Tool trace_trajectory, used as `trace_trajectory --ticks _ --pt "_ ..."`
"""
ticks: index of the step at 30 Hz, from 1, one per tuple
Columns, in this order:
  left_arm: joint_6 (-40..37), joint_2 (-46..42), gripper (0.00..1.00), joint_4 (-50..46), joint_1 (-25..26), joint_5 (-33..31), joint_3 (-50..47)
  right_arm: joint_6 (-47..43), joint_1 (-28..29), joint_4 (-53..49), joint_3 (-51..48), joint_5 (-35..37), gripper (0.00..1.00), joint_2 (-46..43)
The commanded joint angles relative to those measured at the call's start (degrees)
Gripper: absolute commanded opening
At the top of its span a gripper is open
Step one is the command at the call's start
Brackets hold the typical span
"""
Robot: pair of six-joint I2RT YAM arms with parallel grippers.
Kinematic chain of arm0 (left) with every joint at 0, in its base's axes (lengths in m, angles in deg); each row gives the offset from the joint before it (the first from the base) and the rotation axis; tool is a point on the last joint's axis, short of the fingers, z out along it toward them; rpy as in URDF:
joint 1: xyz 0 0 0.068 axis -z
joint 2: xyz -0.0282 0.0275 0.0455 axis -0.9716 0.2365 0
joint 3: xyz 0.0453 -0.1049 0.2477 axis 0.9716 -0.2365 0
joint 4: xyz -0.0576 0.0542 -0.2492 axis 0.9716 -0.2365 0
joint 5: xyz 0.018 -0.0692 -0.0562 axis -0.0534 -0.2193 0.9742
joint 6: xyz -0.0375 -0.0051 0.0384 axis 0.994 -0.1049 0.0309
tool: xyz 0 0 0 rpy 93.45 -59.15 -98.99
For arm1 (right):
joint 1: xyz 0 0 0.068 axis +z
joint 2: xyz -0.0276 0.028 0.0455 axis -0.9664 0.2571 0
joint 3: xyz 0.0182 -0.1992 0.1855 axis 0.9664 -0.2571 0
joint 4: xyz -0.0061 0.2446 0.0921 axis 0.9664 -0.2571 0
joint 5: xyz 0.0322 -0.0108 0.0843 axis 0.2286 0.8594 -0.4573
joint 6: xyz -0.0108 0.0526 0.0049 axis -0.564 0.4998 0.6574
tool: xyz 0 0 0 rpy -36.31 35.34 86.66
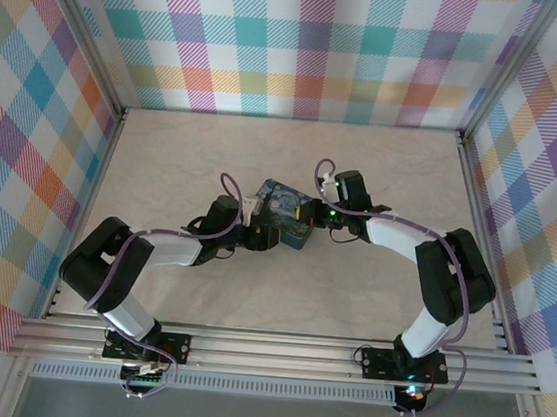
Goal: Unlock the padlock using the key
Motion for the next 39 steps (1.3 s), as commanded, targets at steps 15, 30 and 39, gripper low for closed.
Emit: trace_trajectory --ticks 15,30,39 --pt "-4.31 6.35 0.69 6.72 2.03 -2.04 1.91 -2.17 -0.06 -2.67 0.14 0.95 0.01 4.35" --pt "-1.88 8.13 0.57 8.46 5.6 -6.52 2.61 -1.77 -0.02 -2.12 0.14 -0.01 0.01 4.92" --pt "-0.43 7.8 0.5 8.44 6.4 -8.76 2.87 -1.33 0.01 -1.4 -0.21 -0.37 0.01 4.93"
